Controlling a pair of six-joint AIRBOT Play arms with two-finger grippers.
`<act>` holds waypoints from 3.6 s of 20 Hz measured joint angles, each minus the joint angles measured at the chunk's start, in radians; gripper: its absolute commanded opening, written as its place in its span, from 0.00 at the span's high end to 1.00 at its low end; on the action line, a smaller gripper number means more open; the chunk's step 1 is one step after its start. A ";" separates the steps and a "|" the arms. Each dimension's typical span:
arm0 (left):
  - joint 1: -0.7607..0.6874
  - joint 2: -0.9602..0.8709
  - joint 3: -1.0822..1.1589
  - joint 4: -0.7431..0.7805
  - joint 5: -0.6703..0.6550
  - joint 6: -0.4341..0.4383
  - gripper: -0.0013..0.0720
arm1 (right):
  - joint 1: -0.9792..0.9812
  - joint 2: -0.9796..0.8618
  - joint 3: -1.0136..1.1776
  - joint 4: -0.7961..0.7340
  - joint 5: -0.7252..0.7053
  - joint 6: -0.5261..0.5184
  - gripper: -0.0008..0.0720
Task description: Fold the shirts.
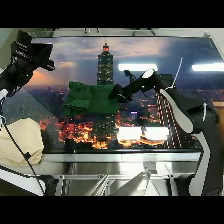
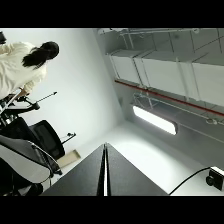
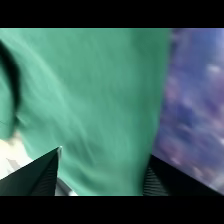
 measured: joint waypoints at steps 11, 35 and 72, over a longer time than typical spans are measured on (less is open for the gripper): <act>0.000 0.000 0.000 0.002 -0.002 0.022 0.98 | -0.030 0.173 0.031 0.179 0.092 -0.062 0.96; 0.000 0.000 0.000 0.005 -0.002 0.023 0.98 | -1.177 0.599 0.297 -0.224 0.349 0.303 0.96; 0.039 0.210 -0.099 0.336 0.079 0.083 0.98 | -1.113 1.204 -0.743 -0.230 0.140 0.005 0.96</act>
